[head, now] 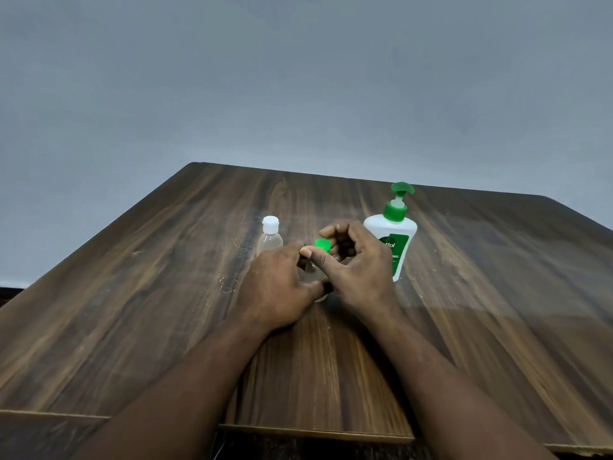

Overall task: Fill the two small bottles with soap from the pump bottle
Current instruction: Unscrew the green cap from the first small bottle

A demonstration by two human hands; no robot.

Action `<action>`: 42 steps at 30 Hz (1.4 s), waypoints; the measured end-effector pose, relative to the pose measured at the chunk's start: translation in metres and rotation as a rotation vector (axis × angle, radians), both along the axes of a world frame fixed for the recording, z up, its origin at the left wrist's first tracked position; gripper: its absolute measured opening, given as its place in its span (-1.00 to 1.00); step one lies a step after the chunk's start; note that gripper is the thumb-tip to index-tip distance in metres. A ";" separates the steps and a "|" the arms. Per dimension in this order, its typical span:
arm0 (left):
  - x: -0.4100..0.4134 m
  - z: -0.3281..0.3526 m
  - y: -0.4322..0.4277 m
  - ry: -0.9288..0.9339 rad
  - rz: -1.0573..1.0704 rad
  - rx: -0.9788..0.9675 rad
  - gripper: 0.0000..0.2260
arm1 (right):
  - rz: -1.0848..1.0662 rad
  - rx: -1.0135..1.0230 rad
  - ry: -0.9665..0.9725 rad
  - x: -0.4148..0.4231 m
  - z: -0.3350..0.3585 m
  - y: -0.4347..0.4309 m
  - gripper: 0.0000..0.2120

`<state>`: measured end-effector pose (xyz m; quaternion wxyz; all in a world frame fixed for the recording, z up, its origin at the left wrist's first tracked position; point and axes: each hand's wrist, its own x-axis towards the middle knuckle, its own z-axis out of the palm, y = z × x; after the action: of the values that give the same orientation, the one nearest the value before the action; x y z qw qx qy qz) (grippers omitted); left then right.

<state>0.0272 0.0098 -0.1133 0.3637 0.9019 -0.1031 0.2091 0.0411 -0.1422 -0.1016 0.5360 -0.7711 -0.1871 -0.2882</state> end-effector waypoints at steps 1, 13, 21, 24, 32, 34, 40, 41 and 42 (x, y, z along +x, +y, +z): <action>0.000 0.000 0.000 0.010 0.005 -0.003 -0.51 | 0.001 0.017 -0.003 -0.001 0.000 0.000 -0.67; -0.006 0.009 -0.004 0.044 0.012 0.007 -0.43 | -0.104 0.033 -0.078 -0.010 0.002 0.004 -0.64; -0.004 0.003 0.000 0.024 -0.041 0.016 -0.34 | -0.007 0.045 -0.048 -0.012 -0.001 0.001 -0.67; -0.003 0.001 0.001 0.018 -0.060 0.039 -0.40 | 0.137 0.073 0.026 -0.014 -0.001 -0.004 -0.79; 0.000 -0.002 0.001 0.000 -0.025 0.022 -0.74 | -0.027 -0.048 -0.036 -0.012 0.000 -0.002 -0.62; 0.002 -0.003 0.000 -0.011 -0.034 0.024 -0.65 | -0.032 -0.030 -0.025 -0.012 0.000 -0.003 -0.68; 0.000 -0.001 0.002 -0.011 -0.084 -0.011 -0.43 | 0.079 -0.021 0.023 -0.014 0.001 -0.007 -0.75; -0.001 0.000 0.002 -0.010 -0.081 -0.015 -0.44 | 0.091 -0.022 0.027 -0.014 0.002 -0.007 -0.71; -0.001 0.001 0.002 -0.010 -0.077 -0.015 -0.46 | 0.088 -0.033 0.019 -0.014 0.002 -0.007 -0.66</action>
<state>0.0264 0.0113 -0.1127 0.3780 0.8933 -0.1381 0.2000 0.0269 -0.1490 -0.0992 0.5372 -0.7736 -0.2202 -0.2540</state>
